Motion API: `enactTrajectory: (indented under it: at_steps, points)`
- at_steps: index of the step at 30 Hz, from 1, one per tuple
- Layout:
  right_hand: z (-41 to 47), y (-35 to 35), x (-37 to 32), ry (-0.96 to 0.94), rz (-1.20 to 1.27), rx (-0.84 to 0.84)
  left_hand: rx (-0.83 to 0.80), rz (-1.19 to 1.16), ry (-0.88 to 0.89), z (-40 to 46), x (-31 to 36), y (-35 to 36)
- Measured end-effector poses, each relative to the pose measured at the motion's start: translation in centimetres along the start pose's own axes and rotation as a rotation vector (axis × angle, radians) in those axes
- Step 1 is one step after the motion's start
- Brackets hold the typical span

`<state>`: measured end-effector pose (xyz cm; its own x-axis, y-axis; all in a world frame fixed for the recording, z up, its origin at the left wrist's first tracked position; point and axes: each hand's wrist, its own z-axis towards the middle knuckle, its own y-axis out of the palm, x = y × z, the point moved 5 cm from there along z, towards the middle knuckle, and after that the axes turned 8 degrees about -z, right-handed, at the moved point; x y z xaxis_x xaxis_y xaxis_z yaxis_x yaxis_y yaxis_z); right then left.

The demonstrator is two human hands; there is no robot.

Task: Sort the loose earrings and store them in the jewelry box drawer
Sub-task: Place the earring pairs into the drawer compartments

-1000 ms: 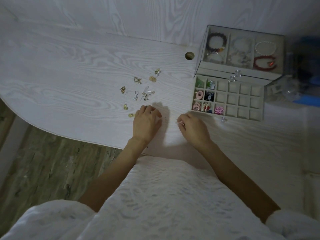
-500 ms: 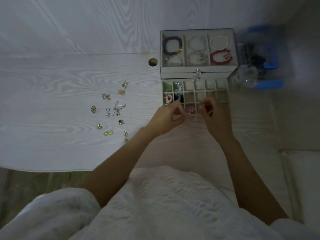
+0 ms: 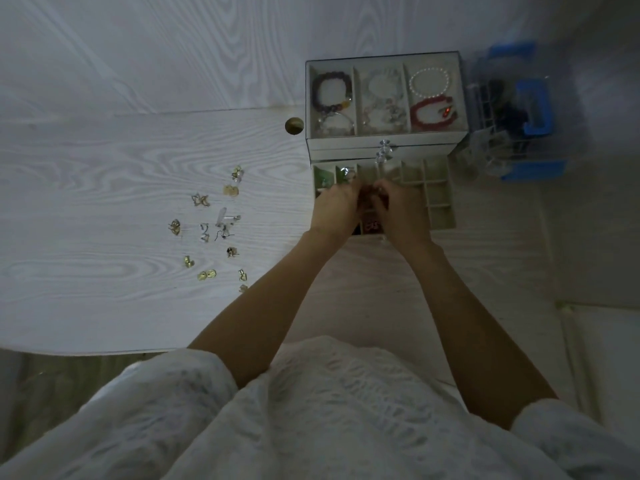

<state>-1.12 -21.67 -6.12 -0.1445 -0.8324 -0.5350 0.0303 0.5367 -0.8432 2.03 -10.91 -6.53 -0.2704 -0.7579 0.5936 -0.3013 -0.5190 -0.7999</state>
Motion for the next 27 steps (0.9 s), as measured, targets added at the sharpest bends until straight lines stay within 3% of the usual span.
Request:
enactTrajectory:
  at_steps: [5, 9, 12, 15, 18, 21, 27]
  points:
    - [-0.1, 0.1, -0.2, -0.033, -0.102, 0.015, 0.052, -0.065, 0.037, -0.6, 0.1, -0.6]
    - [-1.0, 0.2, -0.9, -0.097, -0.319, 0.033, 0.229, 0.019, 0.131, -3.2, -0.5, -3.9]
    - [-1.9, -0.3, -2.5, -0.148, -0.257, 0.133, 0.324, 0.021, 0.167, -6.4, -2.8, -7.0]
    - [-2.6, 0.5, -5.4, -0.248, -0.108, 0.132, 0.405, -0.009, 0.039, -9.4, -7.1, -9.6]
    - [-3.2, 2.7, -9.4, -0.382, -0.044, 0.061, 0.361, -0.056, -0.214, -11.6, -12.7, -10.8]
    - [-2.9, 5.5, -12.9, -0.534, -0.099, -0.043, 0.262, -0.064, -0.360, -12.1, -16.5, -11.7]
    - [-0.4, 10.9, -17.6, -0.563, -0.143, -0.259, 0.127, -0.017, -0.348, -10.2, -17.7, -12.4]
